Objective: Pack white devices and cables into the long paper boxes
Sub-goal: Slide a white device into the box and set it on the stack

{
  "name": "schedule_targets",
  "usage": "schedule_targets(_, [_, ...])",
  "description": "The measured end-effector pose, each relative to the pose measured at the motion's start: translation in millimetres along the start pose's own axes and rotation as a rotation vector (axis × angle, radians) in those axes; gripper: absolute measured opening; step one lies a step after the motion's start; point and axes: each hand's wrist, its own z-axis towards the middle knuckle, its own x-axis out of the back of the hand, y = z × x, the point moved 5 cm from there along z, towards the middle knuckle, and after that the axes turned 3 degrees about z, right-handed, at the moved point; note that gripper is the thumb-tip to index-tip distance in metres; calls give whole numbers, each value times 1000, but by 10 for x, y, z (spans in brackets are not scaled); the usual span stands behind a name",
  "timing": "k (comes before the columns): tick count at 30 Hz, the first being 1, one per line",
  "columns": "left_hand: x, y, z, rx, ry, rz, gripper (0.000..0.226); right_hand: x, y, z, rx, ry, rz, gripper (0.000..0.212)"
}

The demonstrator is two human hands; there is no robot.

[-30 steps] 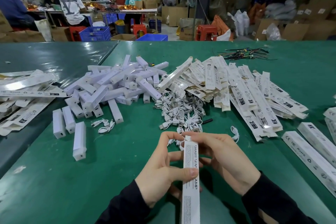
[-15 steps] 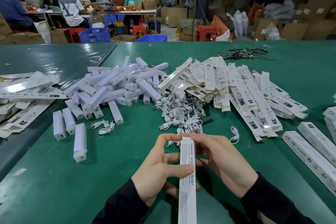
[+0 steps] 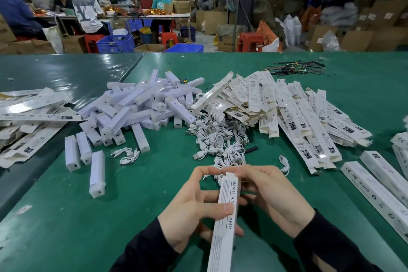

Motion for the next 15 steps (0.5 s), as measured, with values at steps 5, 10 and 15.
schedule_targets(5, [11,4,-19,51,-14,-81,61,-30,4,-11,39,4,-4,24])
schedule_targets(10, [58,2,-33,70,26,-117,61,-92,-59,-39,127,2,-122,27])
schedule_targets(15, [97,15,-30,77,35,-155,65,-123,-85,-50,142,-26,-139,22])
